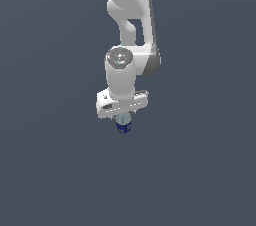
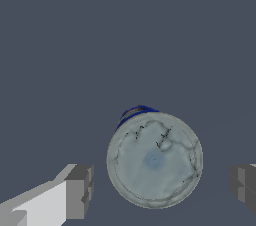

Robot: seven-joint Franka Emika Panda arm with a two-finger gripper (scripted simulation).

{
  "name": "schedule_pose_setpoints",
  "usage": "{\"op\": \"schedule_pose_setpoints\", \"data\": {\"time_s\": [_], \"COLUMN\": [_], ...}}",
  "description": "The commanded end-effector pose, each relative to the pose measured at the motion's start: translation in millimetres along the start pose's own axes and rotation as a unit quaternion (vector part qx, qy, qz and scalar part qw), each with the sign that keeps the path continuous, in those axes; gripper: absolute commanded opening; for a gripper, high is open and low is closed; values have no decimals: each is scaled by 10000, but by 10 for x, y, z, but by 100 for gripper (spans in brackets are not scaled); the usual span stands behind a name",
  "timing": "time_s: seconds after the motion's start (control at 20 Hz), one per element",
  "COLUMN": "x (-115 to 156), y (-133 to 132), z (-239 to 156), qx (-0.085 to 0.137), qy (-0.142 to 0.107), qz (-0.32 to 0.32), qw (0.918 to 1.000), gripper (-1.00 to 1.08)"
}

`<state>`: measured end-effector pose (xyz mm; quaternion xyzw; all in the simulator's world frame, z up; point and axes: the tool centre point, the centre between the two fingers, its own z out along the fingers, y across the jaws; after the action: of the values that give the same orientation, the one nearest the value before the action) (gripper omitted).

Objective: Pick up the object and move it to a goal position.

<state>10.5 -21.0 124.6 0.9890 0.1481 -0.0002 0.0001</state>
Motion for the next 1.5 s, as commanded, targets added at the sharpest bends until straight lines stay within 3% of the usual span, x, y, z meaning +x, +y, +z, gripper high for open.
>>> {"op": "schedule_pose_setpoints", "data": {"time_s": [0.0,0.8,0.85,1.45], "x": [1,2,2,-4], "y": [1,-3,-3,-2], "z": [2,504,504,486], "qx": [-1,1,1,1], "qy": [1,2,2,-2], "qz": [0,-26,-26,-20], "qw": [10000,10000,10000,10000], "gripper": [100,100,-100,-100]}}
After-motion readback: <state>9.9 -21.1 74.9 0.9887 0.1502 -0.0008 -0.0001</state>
